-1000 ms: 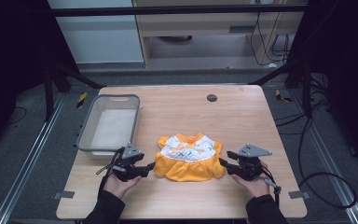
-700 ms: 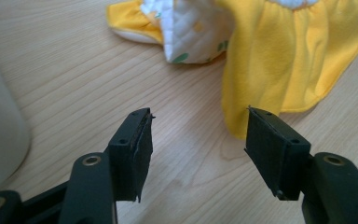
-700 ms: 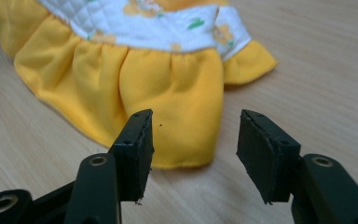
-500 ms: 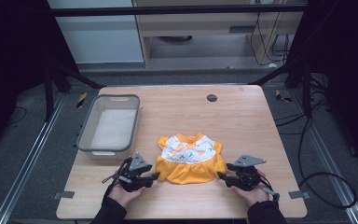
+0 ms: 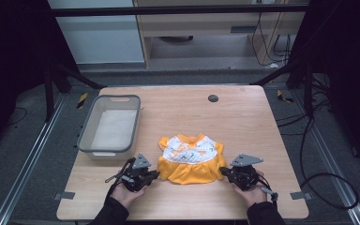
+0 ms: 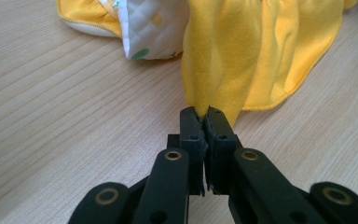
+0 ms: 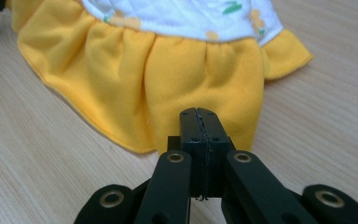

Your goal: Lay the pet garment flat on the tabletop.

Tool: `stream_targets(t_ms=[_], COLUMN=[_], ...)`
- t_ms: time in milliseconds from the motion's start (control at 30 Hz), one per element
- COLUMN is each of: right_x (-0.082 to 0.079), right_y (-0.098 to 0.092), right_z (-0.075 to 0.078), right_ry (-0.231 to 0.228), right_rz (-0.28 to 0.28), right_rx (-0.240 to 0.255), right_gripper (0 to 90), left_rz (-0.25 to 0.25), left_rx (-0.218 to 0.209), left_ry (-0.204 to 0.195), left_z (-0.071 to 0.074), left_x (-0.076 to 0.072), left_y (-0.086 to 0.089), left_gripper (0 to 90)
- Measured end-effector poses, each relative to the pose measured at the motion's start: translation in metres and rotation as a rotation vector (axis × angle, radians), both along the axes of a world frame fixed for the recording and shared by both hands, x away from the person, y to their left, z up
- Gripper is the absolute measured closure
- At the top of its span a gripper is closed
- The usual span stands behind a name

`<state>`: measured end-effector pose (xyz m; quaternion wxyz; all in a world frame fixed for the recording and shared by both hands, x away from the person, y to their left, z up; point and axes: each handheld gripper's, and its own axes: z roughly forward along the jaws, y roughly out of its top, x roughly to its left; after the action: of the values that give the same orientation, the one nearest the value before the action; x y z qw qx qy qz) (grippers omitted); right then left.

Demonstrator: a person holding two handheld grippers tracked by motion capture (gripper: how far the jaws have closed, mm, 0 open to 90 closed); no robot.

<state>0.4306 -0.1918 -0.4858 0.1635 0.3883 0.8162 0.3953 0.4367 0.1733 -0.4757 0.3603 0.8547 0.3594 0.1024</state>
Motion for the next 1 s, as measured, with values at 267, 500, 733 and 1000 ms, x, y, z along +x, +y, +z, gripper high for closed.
stream_targets(t_ms=[267, 500, 733, 1000], right_x=[0.01, 0.017, 0.012, -0.009], right_y=[-0.005, 0.001, 0.001, -0.011], right_z=[-0.011, -0.02, -0.013, 0.017], right_ry=[-0.043, 0.005, 0.006, -0.026], right_rz=[-0.062, -0.047, -0.051, -0.027], right_rx=[0.029, -0.037, -0.055, 0.048], right_gripper=[47.5, 62.7, 83.5, 83.5], left_rz=[-0.001, -0.003, 0.008, 0.005], left_rx=[0.015, 0.021, 0.008, -0.088], left_ry=[0.006, 0.009, 0.002, -0.011], left_z=[-0.002, -0.004, 0.0, 0.022], left_x=[0.002, 0.002, 0.002, -0.012], left_y=[-0.001, -0.001, 0.003, 0.018], left_gripper=[87.0, 86.9, 86.9, 87.0])
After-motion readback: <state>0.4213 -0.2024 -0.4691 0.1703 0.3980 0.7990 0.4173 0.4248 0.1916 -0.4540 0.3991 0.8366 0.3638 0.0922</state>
